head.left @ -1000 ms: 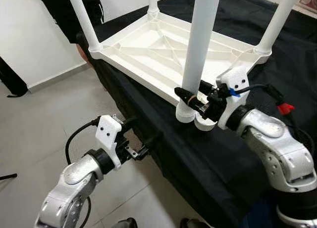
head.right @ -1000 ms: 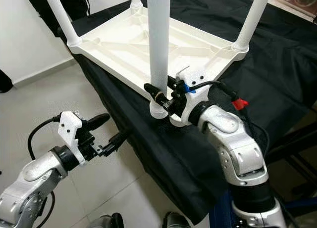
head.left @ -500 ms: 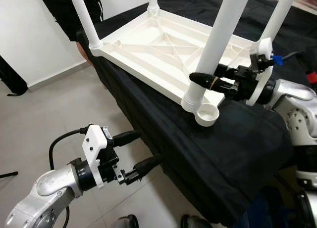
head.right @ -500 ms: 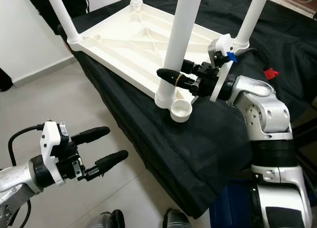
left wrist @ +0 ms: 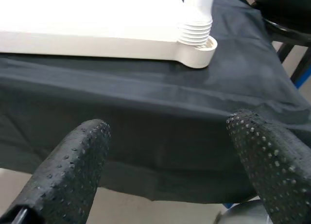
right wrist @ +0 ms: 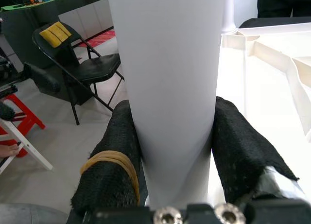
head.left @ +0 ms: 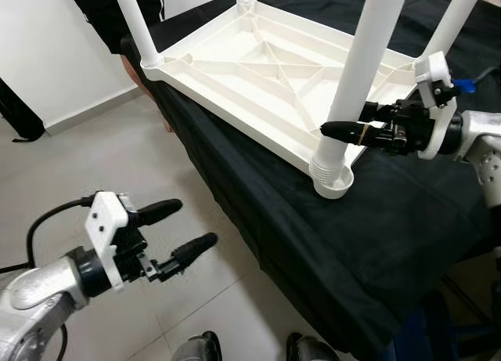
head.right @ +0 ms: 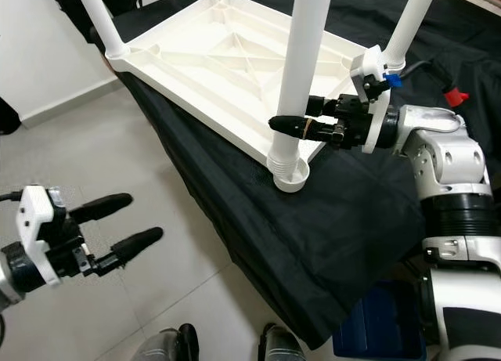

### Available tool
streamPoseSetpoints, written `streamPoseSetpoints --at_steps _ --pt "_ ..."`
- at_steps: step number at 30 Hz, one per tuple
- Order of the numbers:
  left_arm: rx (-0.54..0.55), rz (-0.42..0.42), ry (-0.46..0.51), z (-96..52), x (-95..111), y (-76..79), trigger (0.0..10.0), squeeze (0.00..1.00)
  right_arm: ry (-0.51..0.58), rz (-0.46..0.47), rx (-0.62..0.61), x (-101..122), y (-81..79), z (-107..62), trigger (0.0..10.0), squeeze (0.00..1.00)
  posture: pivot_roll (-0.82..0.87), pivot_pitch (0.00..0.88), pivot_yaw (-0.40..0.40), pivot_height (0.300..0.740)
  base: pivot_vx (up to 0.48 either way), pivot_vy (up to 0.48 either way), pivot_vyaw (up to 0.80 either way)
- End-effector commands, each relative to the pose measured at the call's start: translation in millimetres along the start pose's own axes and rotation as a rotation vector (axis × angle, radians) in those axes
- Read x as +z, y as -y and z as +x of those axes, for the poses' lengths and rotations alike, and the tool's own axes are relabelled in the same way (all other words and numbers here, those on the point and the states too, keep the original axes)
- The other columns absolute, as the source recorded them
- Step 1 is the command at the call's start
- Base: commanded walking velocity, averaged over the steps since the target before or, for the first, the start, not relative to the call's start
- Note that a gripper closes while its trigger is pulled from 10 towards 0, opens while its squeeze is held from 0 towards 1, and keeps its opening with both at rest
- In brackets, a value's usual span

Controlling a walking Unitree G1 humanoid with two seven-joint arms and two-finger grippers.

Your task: Building children table

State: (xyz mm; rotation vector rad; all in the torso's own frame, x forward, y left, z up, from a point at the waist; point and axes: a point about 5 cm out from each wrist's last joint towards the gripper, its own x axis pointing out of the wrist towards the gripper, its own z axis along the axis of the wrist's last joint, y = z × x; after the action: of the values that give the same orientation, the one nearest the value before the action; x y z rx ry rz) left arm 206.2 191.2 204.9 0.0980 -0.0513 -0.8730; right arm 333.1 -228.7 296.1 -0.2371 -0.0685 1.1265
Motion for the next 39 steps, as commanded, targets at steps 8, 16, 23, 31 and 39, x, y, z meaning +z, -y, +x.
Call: streamPoseSetpoints --at_steps 8,16,23,31,39 --pt "-0.005 -0.029 0.010 8.4 -12.5 17.5 10.0 0.00 0.012 -0.034 -0.008 0.0 1.7 3.1 10.0 0.00 0.03 0.301 0.023 0.740 0.000 0.000 0.00" --pt "0.036 -0.057 -0.002 16.7 -36.6 40.7 10.0 0.00 0.015 -0.036 -0.036 2.3 5.8 -9.1 10.0 0.00 0.03 0.315 0.030 0.740 0.000 0.000 0.00" --pt "-0.013 -0.009 -0.017 22.1 -43.0 53.4 10.0 0.00 0.006 -0.040 -0.039 2.9 6.2 -13.6 10.0 0.00 0.03 0.316 0.027 0.740 0.000 0.000 0.00" --pt "-0.036 -0.007 -0.010 21.0 -46.1 60.5 10.0 0.00 -0.001 -0.033 -0.031 3.0 4.8 -22.1 10.0 0.00 0.03 0.312 0.028 0.740 0.000 0.000 0.00" --pt "-0.016 0.015 0.008 23.4 -46.4 63.4 10.0 0.00 0.004 -0.026 0.020 6.2 -5.0 -29.2 10.0 0.00 0.02 0.316 0.021 0.740 0.000 0.000 0.00"
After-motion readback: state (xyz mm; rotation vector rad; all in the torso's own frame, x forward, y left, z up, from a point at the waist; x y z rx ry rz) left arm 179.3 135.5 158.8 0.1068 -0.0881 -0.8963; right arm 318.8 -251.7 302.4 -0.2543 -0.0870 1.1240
